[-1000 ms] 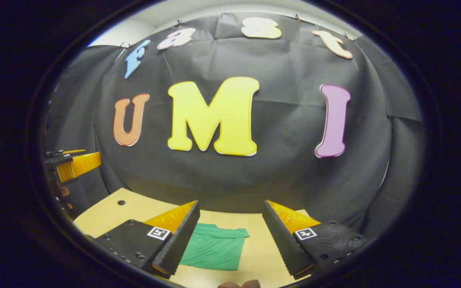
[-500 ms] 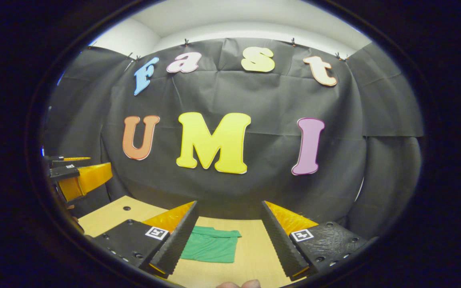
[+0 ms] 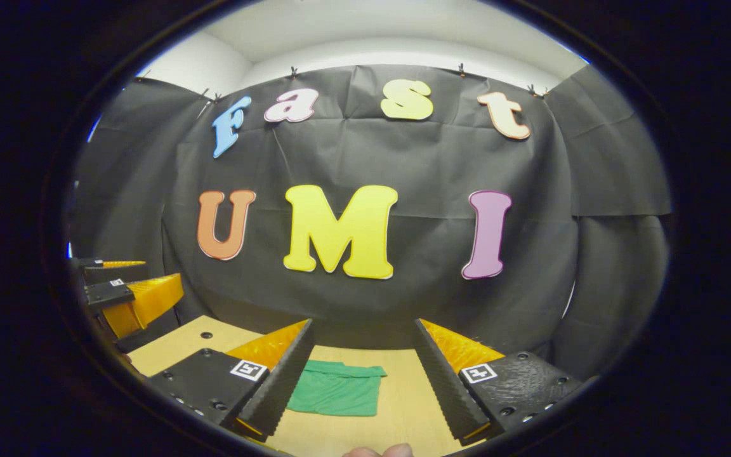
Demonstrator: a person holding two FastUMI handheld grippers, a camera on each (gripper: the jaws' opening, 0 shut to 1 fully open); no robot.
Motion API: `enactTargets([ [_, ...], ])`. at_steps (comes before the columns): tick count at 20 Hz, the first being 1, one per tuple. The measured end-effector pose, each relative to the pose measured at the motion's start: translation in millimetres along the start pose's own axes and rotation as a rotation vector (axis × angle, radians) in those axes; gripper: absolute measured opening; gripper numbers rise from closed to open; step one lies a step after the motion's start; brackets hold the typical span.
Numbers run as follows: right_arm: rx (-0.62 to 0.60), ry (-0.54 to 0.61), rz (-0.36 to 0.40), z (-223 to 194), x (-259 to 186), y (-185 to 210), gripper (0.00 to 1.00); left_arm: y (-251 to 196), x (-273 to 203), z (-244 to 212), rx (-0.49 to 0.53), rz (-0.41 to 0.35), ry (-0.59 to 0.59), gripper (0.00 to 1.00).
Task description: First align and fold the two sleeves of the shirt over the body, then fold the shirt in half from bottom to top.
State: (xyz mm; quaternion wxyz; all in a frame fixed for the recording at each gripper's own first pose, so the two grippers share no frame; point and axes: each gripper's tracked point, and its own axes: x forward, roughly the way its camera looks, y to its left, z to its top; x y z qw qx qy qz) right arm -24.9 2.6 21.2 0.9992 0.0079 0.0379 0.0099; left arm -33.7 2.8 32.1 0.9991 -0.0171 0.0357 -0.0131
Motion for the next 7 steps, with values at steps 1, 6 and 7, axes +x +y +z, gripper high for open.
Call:
enactTargets([
  [1,0.000,-0.005,0.002,1.7,1.3,0.6,0.98,1.3,0.5,-0.8,0.003,0.010,0.003,1.00],
  [6,0.001,-0.009,0.007,4.0,5.1,2.7,0.97,0.3,2.3,-1.1,-0.001,0.023,0.006,1.00],
  [7,0.003,-0.005,0.009,3.5,6.3,3.3,0.95,0.4,3.6,-0.8,0.000,0.024,0.007,1.00],
])
